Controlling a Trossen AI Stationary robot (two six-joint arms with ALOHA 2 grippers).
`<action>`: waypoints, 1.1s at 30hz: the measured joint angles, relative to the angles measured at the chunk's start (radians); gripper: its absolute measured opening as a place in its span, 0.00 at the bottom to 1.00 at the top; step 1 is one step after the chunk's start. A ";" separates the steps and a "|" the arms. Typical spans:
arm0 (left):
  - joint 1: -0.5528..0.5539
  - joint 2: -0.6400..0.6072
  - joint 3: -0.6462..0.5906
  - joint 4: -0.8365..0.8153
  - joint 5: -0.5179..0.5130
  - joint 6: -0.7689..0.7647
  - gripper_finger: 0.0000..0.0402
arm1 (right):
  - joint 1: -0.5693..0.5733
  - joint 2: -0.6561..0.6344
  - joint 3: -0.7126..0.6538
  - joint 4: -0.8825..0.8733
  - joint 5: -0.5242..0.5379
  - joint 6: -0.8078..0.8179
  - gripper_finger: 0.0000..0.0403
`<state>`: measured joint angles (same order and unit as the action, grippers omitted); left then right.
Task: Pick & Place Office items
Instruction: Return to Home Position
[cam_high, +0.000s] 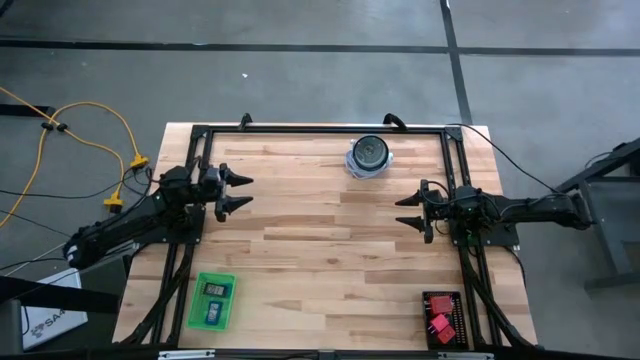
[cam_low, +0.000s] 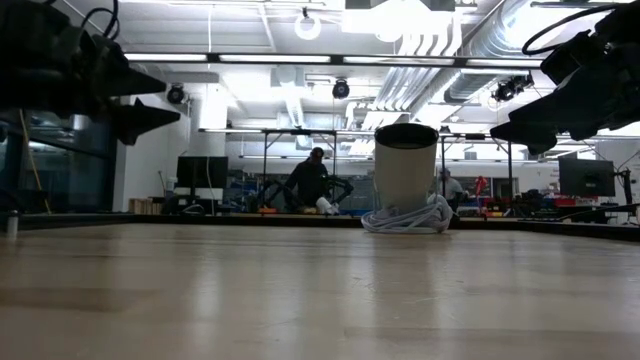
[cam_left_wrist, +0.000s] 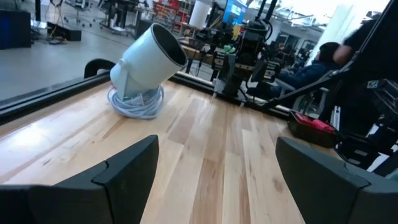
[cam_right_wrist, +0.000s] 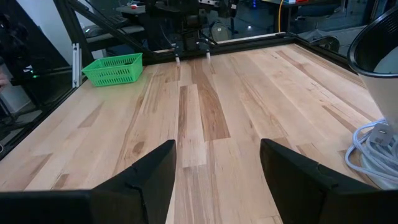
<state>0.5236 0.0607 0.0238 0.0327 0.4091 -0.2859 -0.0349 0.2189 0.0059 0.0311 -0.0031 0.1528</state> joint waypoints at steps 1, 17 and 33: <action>0.000 -0.004 0.000 -0.001 0.000 0.000 0.79 | 0.000 0.000 0.000 0.000 0.000 0.000 0.54; 0.001 -0.008 0.000 -0.014 -0.047 -0.020 0.79 | 0.000 0.000 0.000 0.000 0.000 0.000 0.54; 0.031 -0.007 0.000 -0.009 -0.044 0.000 0.79 | 0.000 0.000 0.000 0.000 0.000 0.000 0.54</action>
<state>0.5545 0.0540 0.0235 0.0237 0.3649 -0.2855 -0.0349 0.2190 0.0058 0.0311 -0.0029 0.1525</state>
